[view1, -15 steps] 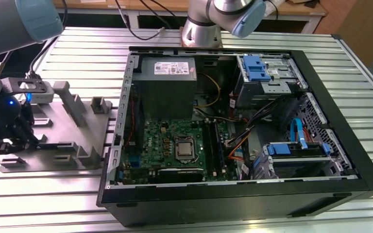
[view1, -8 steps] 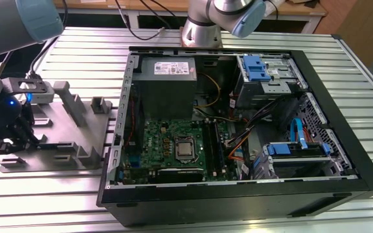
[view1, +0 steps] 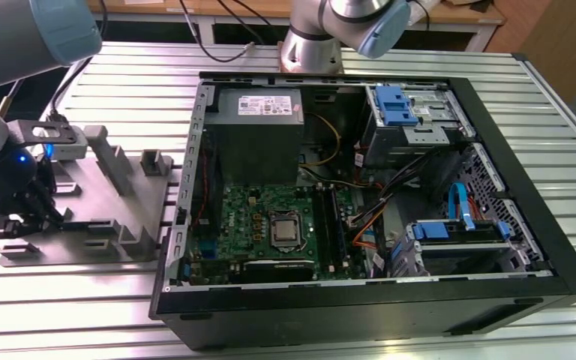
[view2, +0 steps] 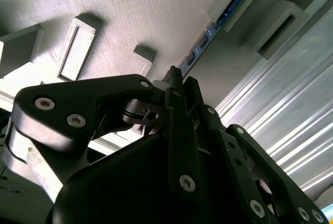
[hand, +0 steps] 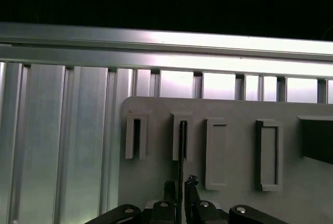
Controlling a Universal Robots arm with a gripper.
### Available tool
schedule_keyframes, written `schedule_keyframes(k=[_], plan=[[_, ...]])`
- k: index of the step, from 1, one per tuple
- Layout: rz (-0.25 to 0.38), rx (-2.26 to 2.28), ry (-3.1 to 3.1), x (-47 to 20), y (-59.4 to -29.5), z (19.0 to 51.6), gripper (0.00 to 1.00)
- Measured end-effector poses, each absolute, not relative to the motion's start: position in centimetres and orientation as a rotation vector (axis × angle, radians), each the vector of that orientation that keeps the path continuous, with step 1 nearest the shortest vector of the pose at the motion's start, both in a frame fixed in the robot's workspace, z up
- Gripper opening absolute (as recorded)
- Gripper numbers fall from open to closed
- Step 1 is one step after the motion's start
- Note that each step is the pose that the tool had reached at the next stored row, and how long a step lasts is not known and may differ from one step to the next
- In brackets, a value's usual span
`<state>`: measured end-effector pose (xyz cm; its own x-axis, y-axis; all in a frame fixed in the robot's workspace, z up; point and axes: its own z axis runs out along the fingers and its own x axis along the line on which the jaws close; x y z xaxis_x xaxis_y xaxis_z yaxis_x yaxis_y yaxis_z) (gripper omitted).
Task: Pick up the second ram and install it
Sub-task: 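Pick up the second ram and move it above second insertion slot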
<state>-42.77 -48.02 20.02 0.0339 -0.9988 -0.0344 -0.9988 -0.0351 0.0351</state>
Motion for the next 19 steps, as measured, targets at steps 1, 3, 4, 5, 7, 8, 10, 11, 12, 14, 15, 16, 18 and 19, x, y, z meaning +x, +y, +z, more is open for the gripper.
schedule_keyframes(k=[1,3,4,5,7,8,10,11,12,14,15,16,18,19], plan=[[-0.077,2.258,-2.181,-42.76,-48.02,20.02,0.22],[-0.077,2.258,-2.181,-42.75,-48.02,20.06,0.22],[-0.077,2.258,-2.181,-42.75,-48.02,20.07,0.22],[-0.077,2.258,-2.181,-42.75,-48.02,20.07,0.22],[-0.077,2.258,-2.181,-42.75,-48.02,20.08,0.22],[-0.077,2.258,-2.181,-42.75,-48.02,20.08,0.22],[-0.077,2.258,-2.181,-42.75,-48.02,20.09,0.22],[-0.077,2.258,-2.181,-42.75,-48.02,20.10,0.20],[-0.077,2.258,-2.181,-42.75,-48.02,20.10,0.20],[-0.077,2.258,-2.181,-42.75,-48.02,20.11,0.13],[-0.077,2.258,-2.181,-42.75,-48.02,20.11,0.13],[-0.077,2.258,-2.181,-42.75,-48.02,20.12,0.13],[-0.077,2.258,-2.181,-42.75,-48.02,20.12,0.13],[-0.077,2.258,-2.181,-42.75,-48.02,20.13,0.13]])
